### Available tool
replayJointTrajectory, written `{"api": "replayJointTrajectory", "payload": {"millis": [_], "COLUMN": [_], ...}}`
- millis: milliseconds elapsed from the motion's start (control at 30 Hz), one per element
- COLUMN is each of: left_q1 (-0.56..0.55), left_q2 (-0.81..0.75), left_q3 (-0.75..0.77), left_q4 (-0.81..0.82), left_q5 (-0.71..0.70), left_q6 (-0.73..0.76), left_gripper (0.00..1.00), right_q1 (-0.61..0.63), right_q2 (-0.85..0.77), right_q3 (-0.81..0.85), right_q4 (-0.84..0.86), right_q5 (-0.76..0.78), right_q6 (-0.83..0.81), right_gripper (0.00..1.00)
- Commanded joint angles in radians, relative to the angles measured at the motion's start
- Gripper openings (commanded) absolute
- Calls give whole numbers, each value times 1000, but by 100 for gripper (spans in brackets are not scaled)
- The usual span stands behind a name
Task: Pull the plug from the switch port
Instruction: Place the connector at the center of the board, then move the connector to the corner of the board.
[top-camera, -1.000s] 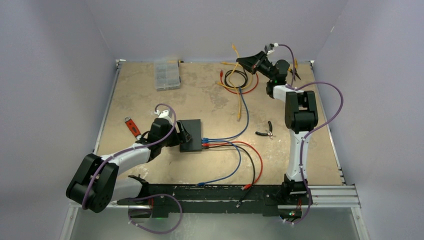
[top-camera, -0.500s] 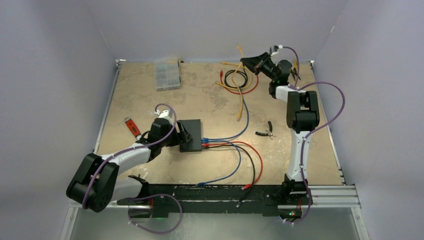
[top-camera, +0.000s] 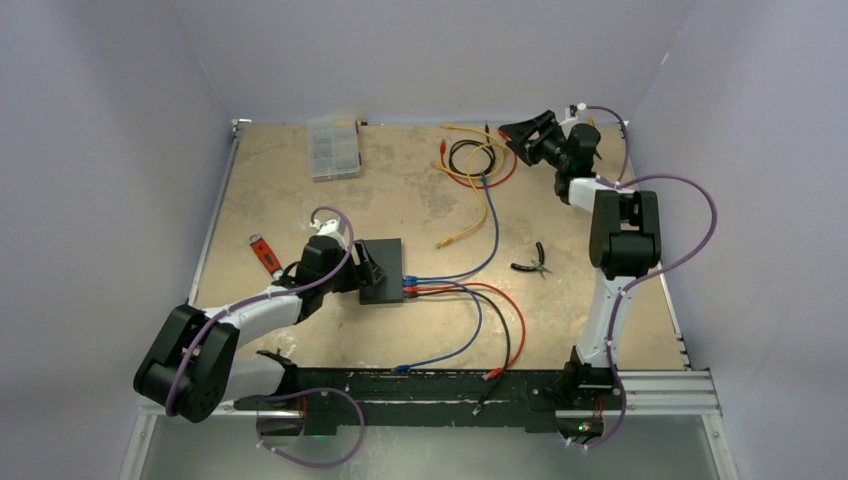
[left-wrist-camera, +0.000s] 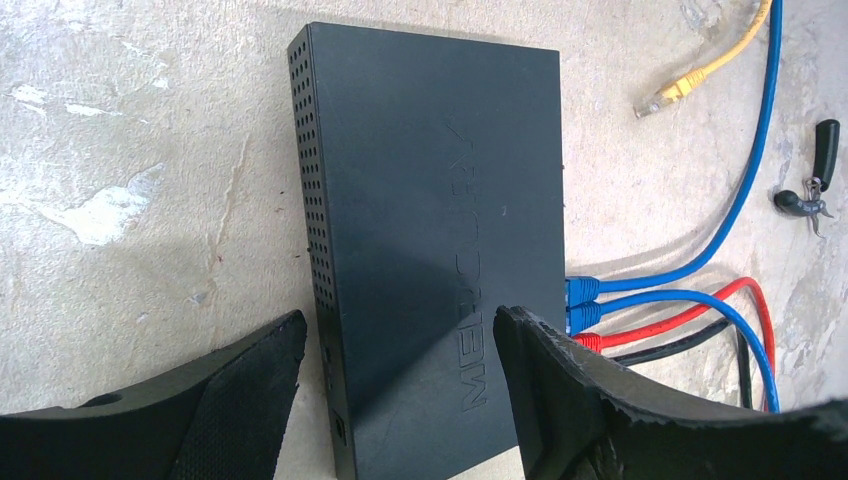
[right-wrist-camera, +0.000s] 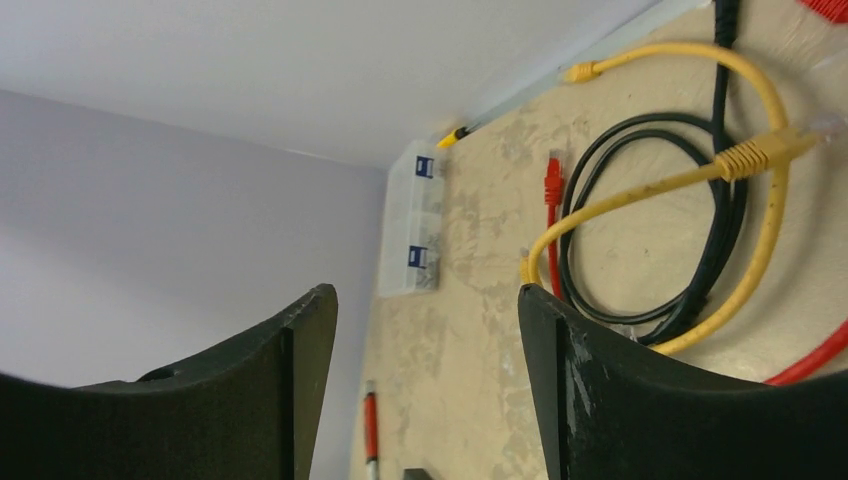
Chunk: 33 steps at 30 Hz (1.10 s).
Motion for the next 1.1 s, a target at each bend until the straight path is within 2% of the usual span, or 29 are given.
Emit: {"api": "replayJointTrajectory", "payload": {"millis": [0, 133, 233, 433, 667, 867, 1067], "left_q1": [-1, -2, -1, -1, -2, -1, -1], "left_q2": [39, 41, 41, 39, -47, -107, -139], "left_q3": [-29, -29, -30, -31, -46, -45, -39], "left_q4": [-118, -116, -115, -113, -128, -136, -163], "left_q5": [8, 8, 5, 4, -17, -14, -9], "left_q6": [27, 27, 27, 27, 15, 16, 23], "left_gripper": [71, 71, 71, 71, 70, 71, 71], "right_q1": [8, 21, 79, 225, 373, 454, 474], "right_q2": [-127, -202, -270, -393, -495, -420, -291], "right_q3": [-63, -164, -253, -388, -555, -552, -418], "right_q4": [-120, -223, -279, -429, -481, -474, -481], "right_q5": [58, 63, 73, 216, 309, 353, 423], "right_q6": [-241, -379, -463, -596, -641, -646, -668], "right_gripper": [70, 70, 71, 71, 57, 55, 55]}}
